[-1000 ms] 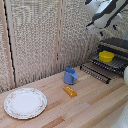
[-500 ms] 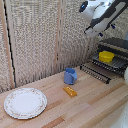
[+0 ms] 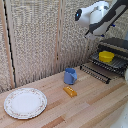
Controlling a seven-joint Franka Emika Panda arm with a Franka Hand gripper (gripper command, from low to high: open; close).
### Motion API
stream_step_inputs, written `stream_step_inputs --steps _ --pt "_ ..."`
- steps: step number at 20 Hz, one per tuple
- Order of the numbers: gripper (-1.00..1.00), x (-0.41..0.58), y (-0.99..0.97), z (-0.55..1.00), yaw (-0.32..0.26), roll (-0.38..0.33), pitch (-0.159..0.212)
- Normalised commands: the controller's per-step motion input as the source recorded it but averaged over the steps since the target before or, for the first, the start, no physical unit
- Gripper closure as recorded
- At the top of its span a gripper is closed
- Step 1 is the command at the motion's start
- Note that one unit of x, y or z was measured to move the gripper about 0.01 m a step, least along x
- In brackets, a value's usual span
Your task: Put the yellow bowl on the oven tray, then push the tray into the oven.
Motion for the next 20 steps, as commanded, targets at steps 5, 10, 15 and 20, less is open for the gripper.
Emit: stream_step_inputs --steps 5,10,15,20 --pt "-1.0 -0.039 0.28 -0.19 0.124 -0.305 0.207" --pt "-1.0 0.042 0.53 -0.26 0.07 -0.272 0.183" --pt "-1.0 0.186 0.54 -0.46 0.067 -0.277 0.124" --pt "-1.0 0.332 0.01 -0.55 0.09 -0.158 0.01"
